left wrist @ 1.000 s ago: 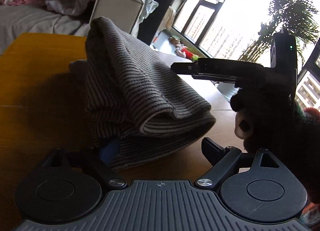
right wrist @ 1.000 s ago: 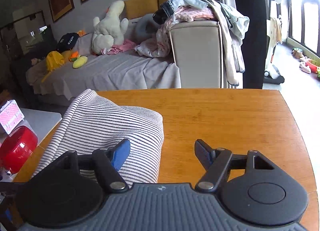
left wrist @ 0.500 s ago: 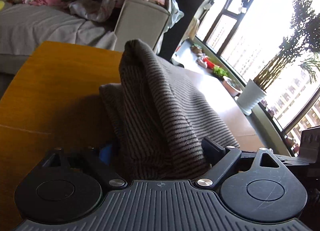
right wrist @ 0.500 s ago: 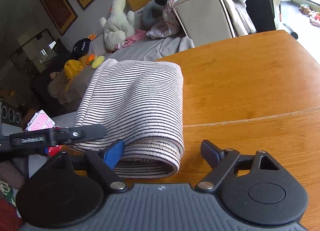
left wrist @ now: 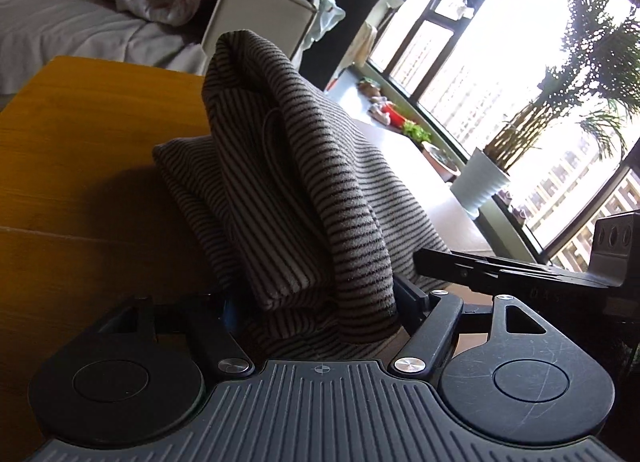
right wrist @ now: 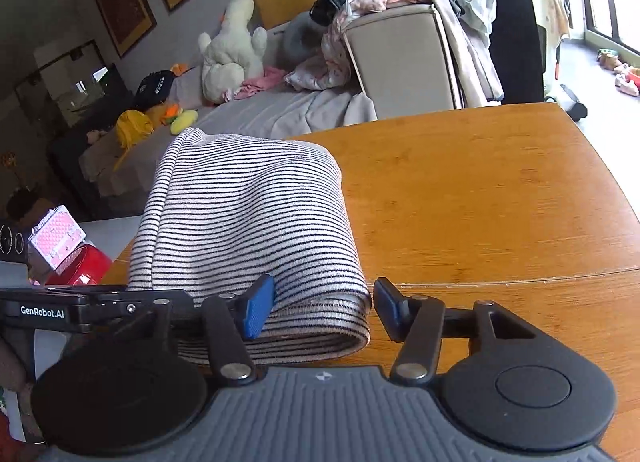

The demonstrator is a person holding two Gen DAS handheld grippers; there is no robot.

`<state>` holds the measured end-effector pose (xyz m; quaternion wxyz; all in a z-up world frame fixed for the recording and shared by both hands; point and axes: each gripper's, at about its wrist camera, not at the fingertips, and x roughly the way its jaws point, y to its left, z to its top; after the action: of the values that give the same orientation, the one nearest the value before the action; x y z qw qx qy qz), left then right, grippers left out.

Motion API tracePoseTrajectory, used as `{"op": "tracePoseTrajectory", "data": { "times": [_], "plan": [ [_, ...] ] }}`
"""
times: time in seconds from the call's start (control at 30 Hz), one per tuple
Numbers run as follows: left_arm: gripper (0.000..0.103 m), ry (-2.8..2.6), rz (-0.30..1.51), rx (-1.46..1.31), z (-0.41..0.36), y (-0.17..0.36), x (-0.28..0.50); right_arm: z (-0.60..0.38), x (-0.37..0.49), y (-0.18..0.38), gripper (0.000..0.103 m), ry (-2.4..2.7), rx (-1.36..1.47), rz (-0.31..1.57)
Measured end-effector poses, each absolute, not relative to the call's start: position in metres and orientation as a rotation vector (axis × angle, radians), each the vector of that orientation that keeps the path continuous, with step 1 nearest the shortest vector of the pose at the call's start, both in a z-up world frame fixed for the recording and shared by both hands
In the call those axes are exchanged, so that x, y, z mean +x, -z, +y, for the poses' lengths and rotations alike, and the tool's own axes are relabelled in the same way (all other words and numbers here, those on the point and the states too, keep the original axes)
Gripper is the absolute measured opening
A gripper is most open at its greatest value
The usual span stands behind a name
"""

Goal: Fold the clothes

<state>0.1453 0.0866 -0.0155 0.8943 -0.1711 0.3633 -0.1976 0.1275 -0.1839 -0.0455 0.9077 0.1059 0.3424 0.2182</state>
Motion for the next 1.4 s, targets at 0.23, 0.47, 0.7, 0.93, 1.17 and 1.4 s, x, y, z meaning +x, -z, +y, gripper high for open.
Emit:
{"op": "tracePoseTrajectory", "data": {
  "times": [0.23, 0.47, 0.7, 0.93, 1.17, 1.4],
  "plan": [
    [0.087, 0.334, 0.668, -0.385, 0.111, 0.0, 0.122, -0.177, 0.113, 0.017, 0.074, -0.406, 0.051, 0.591],
    [0.086, 0.283, 0.658, -0.405, 0.124, -0.002, 0.12, -0.161, 0.104, -0.013, 0.064, -0.467, 0.028, 0.449],
    [0.078, 0.263, 0.657, -0.387, 0.129, -0.001, 0.115, -0.121, 0.108, 0.026, 0.066, -0.496, -0.131, 0.51],
    [0.064, 0.221, 0.676, -0.423, 0.15, 0.009, 0.116, -0.114, 0.09, 0.015, 0.07, -0.47, -0.204, 0.471],
    [0.064, 0.179, 0.684, -0.42, 0.154, 0.011, 0.117, -0.054, 0.056, 0.017, 0.081, -0.592, -0.39, 0.327],
    [0.064, 0.161, 0.676, -0.435, 0.164, 0.007, 0.113, -0.038, 0.07, 0.034, 0.04, -0.53, -0.392, 0.338]
  ]
}}
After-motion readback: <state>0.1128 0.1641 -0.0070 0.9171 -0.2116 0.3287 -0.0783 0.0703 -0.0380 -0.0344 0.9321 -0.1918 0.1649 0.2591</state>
